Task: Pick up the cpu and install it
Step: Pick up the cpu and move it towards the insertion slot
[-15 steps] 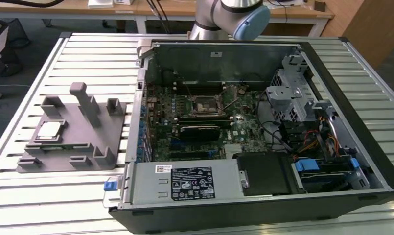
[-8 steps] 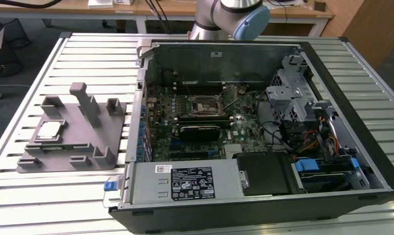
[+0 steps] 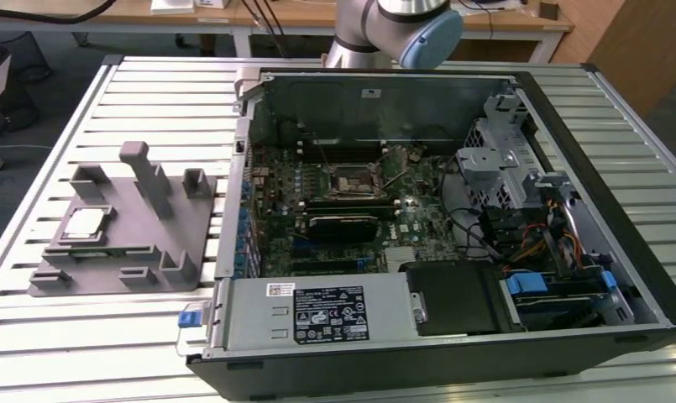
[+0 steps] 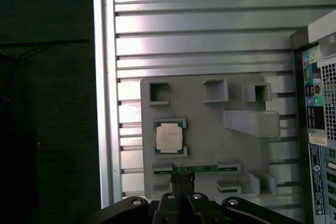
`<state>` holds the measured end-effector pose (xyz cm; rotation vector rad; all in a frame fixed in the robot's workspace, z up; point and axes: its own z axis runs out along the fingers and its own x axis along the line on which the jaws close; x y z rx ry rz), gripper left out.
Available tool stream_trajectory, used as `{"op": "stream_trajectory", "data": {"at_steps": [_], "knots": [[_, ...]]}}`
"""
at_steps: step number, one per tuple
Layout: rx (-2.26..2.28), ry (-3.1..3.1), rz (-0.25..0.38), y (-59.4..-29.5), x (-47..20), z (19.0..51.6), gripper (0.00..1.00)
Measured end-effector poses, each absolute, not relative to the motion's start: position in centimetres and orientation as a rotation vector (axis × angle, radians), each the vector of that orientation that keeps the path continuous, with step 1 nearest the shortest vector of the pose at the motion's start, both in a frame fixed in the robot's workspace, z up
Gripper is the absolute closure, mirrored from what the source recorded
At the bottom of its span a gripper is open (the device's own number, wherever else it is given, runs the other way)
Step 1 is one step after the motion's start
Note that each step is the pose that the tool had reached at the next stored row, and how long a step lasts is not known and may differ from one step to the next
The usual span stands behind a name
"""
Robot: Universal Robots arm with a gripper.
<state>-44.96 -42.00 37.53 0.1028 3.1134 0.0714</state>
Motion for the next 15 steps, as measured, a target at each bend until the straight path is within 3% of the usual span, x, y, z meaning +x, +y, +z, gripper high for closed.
{"op": "stream_trajectory", "data": {"at_steps": [4, 8, 11, 12, 15], "knots": [[0.102, 3.113, 0.069, -41.9, -45.3, 37.1, 0.87], [0.096, 3.114, 0.066, -41.8, -45.4, 36.6, 0.70], [0.065, 3.115, 0.067, -41.8, -45.4, 36.2, 0.64], [0.044, 3.115, 0.067, -41.8, -45.4, 36.0, 0.53], [0.003, 3.119, 0.068, -41.8, -45.4, 35.5, 0.53]]}}
